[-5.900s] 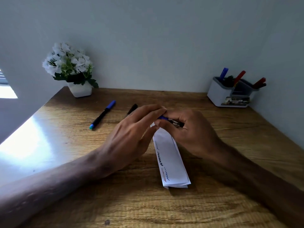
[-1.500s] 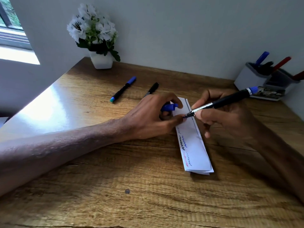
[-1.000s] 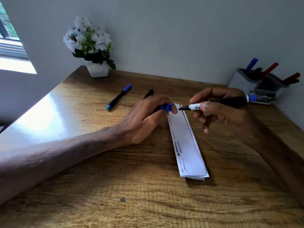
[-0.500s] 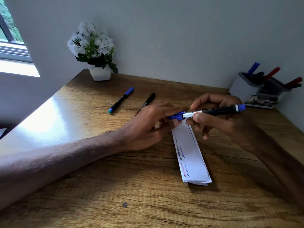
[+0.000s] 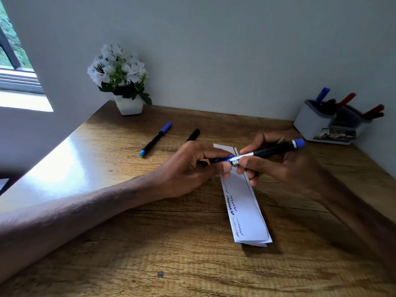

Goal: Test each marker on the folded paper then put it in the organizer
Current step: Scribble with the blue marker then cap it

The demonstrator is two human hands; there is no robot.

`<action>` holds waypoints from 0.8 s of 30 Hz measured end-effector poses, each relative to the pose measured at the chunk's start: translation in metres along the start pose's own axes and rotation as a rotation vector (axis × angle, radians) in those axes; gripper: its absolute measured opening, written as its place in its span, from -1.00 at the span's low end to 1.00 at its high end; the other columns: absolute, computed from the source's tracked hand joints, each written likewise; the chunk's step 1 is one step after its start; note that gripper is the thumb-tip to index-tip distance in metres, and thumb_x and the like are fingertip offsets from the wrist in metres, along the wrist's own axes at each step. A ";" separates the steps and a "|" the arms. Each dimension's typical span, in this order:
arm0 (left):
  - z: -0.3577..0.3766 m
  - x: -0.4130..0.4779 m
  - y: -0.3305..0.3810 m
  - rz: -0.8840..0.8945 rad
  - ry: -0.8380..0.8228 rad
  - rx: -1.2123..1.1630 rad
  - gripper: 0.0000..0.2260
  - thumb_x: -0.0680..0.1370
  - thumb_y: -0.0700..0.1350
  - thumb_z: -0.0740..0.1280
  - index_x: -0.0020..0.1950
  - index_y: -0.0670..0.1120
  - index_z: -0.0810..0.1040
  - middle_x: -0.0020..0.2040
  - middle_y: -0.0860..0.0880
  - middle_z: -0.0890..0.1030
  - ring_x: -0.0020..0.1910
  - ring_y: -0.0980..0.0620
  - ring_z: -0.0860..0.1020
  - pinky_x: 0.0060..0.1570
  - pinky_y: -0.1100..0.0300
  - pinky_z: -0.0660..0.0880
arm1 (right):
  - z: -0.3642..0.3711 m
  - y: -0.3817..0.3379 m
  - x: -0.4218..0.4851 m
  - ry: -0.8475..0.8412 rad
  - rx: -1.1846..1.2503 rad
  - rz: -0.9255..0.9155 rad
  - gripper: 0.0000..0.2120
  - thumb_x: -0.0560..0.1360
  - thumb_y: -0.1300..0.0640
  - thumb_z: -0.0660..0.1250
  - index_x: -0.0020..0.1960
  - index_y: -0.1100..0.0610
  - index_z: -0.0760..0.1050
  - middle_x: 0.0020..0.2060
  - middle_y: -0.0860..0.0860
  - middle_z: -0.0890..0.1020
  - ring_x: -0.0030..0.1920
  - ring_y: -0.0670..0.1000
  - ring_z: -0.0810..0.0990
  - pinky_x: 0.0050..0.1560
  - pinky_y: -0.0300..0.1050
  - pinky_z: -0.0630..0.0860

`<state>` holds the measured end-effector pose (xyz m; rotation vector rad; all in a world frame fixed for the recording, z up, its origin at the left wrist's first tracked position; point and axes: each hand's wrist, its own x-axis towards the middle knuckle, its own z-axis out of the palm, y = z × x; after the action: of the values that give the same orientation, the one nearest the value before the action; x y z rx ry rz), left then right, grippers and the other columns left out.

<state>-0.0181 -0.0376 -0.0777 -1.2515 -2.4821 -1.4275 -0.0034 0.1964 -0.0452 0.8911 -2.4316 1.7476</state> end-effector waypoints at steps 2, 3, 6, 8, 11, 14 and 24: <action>-0.001 0.000 0.000 0.004 -0.019 -0.019 -0.80 0.67 -0.25 0.31 0.24 -0.21 0.65 0.01 0.01 0.70 -0.16 0.36 0.60 -0.29 0.49 0.44 | 0.000 0.000 0.000 -0.015 -0.017 -0.009 -0.77 0.43 0.25 0.45 0.00 0.40 0.57 -0.20 0.22 0.74 -0.31 0.17 0.72 -0.35 -0.02 0.68; -0.001 -0.001 0.000 0.001 -0.026 -0.030 -0.80 0.66 -0.26 0.31 0.25 -0.22 0.64 0.02 0.01 0.71 -0.15 0.35 0.61 -0.30 0.49 0.44 | -0.001 0.000 -0.001 -0.026 -0.027 -0.018 -0.77 0.43 0.24 0.45 0.00 0.38 0.58 -0.20 0.21 0.74 -0.30 0.17 0.72 -0.34 -0.01 0.68; -0.002 -0.002 0.002 -0.003 -0.061 -0.053 -0.80 0.66 -0.27 0.31 0.24 -0.24 0.64 0.02 0.05 0.69 -0.14 0.35 0.62 -0.29 0.50 0.46 | -0.002 -0.002 -0.002 -0.048 -0.045 -0.048 -0.79 0.43 0.24 0.46 -0.01 0.36 0.59 -0.21 0.19 0.73 -0.32 0.15 0.72 -0.36 -0.02 0.67; -0.002 -0.002 0.002 -0.024 -0.081 -0.076 -0.80 0.66 -0.25 0.30 0.21 -0.27 0.65 -0.02 0.06 0.69 -0.19 0.32 0.61 -0.31 0.49 0.44 | -0.004 -0.003 -0.002 -0.069 -0.062 -0.085 -0.80 0.45 0.25 0.47 -0.01 0.36 0.59 -0.22 0.19 0.73 -0.34 0.13 0.72 -0.37 -0.02 0.67; -0.003 -0.001 0.003 -0.062 -0.093 -0.134 -0.79 0.65 -0.11 0.31 0.19 -0.12 0.69 -0.06 -0.03 0.72 -0.30 0.03 0.52 -0.40 0.32 0.36 | -0.007 -0.004 -0.001 -0.111 -0.094 -0.127 -0.86 0.47 0.27 0.47 -0.01 0.32 0.61 -0.23 0.16 0.72 -0.37 0.15 0.71 -0.41 0.07 0.66; -0.001 0.001 0.004 -0.116 -0.077 -0.187 -0.81 0.64 -0.07 0.32 0.19 0.00 0.69 0.00 0.05 0.74 -0.21 -0.20 0.54 -0.37 0.21 0.41 | -0.012 -0.004 -0.001 -0.120 -0.118 -0.097 -0.85 0.47 0.26 0.48 0.03 0.27 0.64 -0.21 0.09 0.73 -0.39 0.12 0.70 -0.44 0.12 0.65; 0.002 0.004 0.001 -0.197 0.188 -0.284 -0.79 0.58 -0.12 0.41 0.13 -0.20 0.71 -0.05 0.03 0.76 -0.26 0.28 0.59 -0.27 0.47 0.40 | -0.041 -0.003 -0.004 0.168 -0.126 -0.057 -0.78 0.40 0.23 0.54 0.04 0.17 0.70 -0.18 0.10 0.76 -0.33 0.09 0.71 -0.26 -0.07 0.69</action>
<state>-0.0193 -0.0333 -0.0770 -0.8695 -2.3945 -1.9021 -0.0115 0.2333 -0.0282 0.7604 -2.3545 1.5625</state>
